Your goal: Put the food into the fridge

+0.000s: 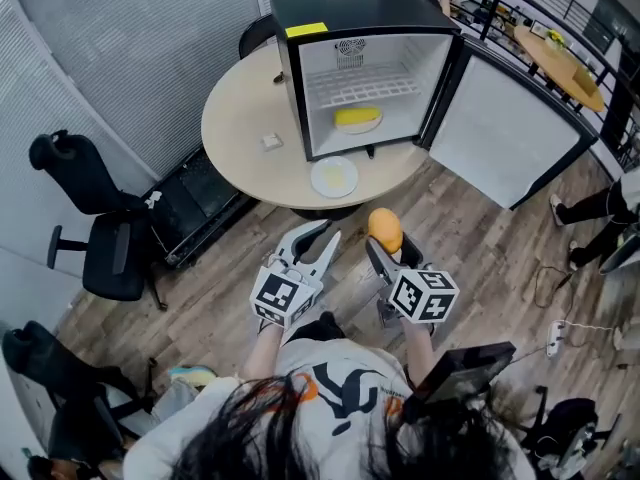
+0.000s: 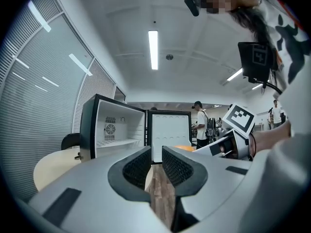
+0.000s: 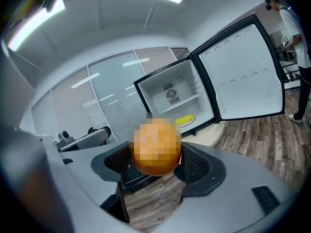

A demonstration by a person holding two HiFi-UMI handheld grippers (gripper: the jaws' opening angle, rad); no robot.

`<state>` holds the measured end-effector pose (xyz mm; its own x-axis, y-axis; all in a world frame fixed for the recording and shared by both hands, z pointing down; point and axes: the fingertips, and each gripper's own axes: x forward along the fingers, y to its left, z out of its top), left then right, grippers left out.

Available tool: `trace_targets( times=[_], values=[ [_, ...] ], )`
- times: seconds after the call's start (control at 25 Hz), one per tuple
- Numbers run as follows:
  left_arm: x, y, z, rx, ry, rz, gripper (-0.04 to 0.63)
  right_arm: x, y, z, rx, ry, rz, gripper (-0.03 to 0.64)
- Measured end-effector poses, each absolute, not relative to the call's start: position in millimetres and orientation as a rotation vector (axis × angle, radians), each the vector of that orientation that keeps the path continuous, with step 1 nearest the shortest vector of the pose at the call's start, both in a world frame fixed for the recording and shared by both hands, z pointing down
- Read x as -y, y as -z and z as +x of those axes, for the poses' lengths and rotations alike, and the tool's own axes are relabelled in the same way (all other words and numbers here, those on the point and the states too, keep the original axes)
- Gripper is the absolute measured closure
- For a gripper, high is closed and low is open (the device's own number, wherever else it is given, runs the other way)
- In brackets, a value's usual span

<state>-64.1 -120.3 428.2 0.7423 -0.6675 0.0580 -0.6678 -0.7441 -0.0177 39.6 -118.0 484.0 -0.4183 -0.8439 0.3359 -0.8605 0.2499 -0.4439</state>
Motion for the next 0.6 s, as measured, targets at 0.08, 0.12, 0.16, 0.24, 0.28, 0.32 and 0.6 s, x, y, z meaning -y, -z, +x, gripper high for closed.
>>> trace_targets(
  times=[0.08,0.12,0.16,0.24,0.28,0.32,0.6],
  values=[
    [133,-430,-71,1.113,-0.093,2.928,0.532,131,-487,32,2.459,-0.917,1.678,0.29],
    [139,-430,-74,1.11,-0.091,2.926,0.532,137,-487,28,2.458,-0.92,1.68,0.29],
    [145,-430,-77,1.106,-0.09,2.926,0.532,142,-487,25,2.457,-0.922,1.682,0.29],
    [153,-430,-81,1.099,-0.084,2.923,0.532,149,-487,20,2.452,-0.927,1.684,0.29],
    [157,-431,-83,1.095,-0.082,2.921,0.532,152,-488,18,2.447,-0.93,1.685,0.29],
    [161,-432,-85,1.09,-0.082,2.92,0.532,155,-491,16,2.44,-0.933,1.684,0.29],
    [178,-446,-88,1.06,-0.108,2.897,0.532,175,-503,16,2.396,-0.962,1.686,0.29]
  ],
)
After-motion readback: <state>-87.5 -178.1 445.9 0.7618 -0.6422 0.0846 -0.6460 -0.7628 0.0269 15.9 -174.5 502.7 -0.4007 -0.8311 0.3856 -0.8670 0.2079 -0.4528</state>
